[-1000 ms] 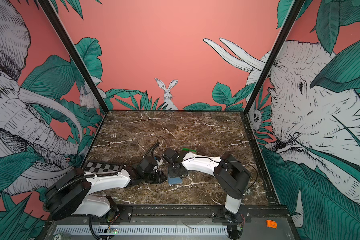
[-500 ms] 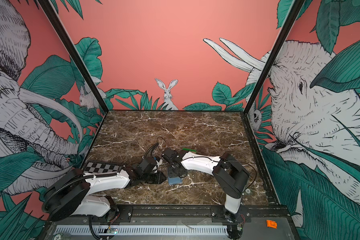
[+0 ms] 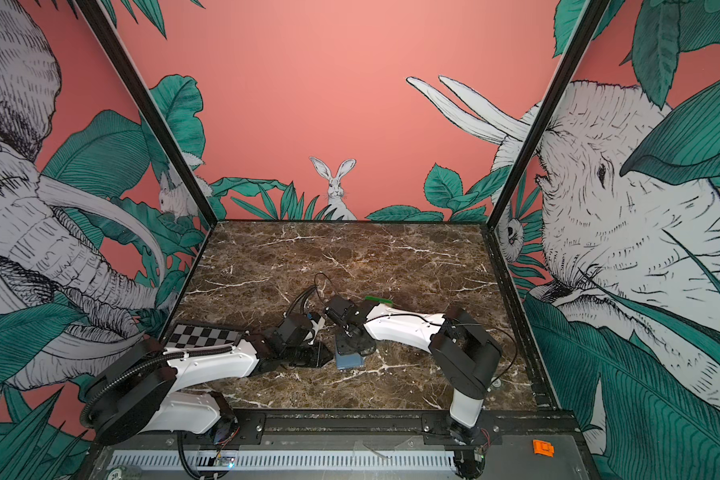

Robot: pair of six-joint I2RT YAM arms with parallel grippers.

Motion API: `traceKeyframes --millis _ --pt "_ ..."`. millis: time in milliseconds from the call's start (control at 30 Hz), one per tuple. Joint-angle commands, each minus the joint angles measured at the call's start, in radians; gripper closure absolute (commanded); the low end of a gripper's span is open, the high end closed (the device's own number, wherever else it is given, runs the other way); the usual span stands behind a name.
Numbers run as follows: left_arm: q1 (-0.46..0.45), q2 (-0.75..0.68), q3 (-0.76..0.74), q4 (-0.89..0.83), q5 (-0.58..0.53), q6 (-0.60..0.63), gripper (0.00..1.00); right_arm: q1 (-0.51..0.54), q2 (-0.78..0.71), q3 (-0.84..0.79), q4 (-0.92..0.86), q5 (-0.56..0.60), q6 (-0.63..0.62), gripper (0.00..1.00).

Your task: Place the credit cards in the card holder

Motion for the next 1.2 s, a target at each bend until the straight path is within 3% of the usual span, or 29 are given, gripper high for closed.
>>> traceKeyframes --millis 0,300,400,600,733,867,1033,1167 --pt "-0.005 -0.028 0.009 -0.021 0.002 0.010 0.74 -0.002 -0.077 -0.029 0.041 0.006 -0.017 0.88" --pt "-0.004 -0.079 0.015 -0.027 0.001 0.035 0.74 -0.002 -0.211 -0.104 0.125 0.010 -0.072 0.83" --pt "-0.004 -0.102 0.027 -0.037 -0.014 0.048 0.71 -0.002 -0.258 -0.122 0.141 0.016 -0.106 0.76" --pt "0.025 -0.123 0.084 -0.128 -0.034 0.090 0.50 -0.006 -0.389 -0.199 0.210 0.034 -0.143 0.51" --pt "0.066 -0.148 0.087 -0.127 -0.043 0.084 0.23 -0.014 -0.481 -0.238 0.194 0.090 -0.176 0.26" --pt "0.118 -0.202 0.079 -0.133 -0.065 0.087 0.02 -0.032 -0.567 -0.291 0.193 0.146 -0.188 0.13" --pt "0.218 -0.262 0.070 -0.164 -0.099 0.125 0.01 -0.057 -0.687 -0.361 0.185 0.276 -0.164 0.02" --pt "0.315 -0.285 0.088 -0.213 -0.104 0.169 0.01 -0.080 -0.808 -0.398 0.154 0.386 -0.162 0.02"
